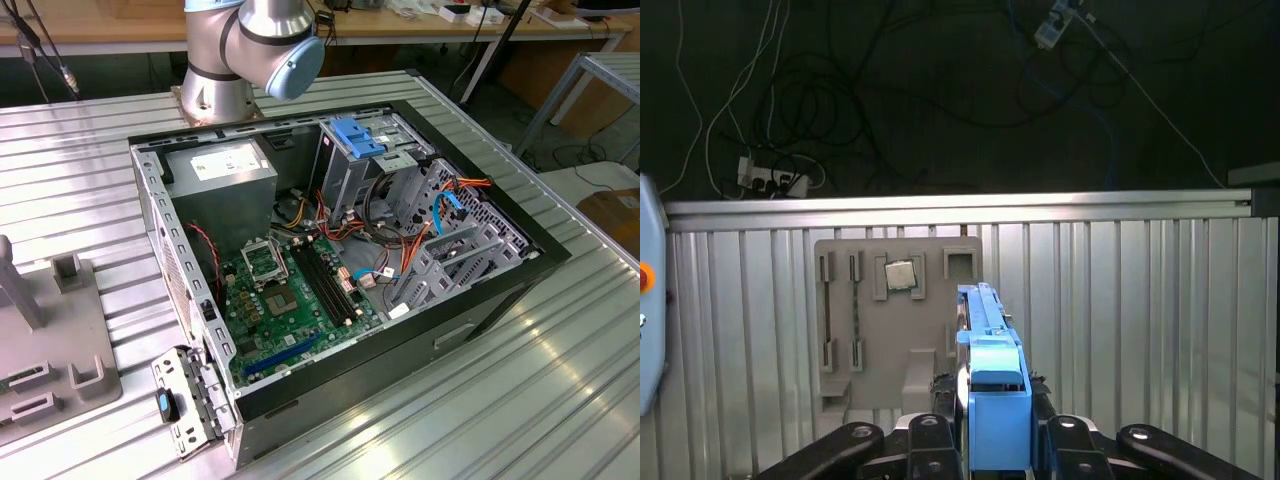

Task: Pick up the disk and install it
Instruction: 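Pick up the disk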

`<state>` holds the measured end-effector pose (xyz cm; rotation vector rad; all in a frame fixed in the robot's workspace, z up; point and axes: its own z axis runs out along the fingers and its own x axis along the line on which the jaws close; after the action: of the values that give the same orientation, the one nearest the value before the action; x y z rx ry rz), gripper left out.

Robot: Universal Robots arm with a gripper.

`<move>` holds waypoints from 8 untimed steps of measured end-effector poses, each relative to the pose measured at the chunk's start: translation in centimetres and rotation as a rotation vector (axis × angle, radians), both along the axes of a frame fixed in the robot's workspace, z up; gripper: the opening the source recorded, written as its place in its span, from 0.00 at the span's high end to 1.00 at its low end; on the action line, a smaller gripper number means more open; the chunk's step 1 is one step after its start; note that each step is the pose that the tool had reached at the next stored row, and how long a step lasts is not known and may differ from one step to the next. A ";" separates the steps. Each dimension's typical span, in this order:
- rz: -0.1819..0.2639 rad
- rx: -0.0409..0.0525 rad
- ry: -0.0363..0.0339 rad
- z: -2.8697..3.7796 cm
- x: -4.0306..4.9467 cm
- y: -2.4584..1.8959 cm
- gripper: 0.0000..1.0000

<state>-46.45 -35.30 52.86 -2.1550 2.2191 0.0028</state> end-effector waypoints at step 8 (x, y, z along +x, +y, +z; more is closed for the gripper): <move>0.000 0.0006 -0.0002 0.20 0.04 0.00 0.63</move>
<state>-46.41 -35.30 53.06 -2.1545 2.2188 0.0032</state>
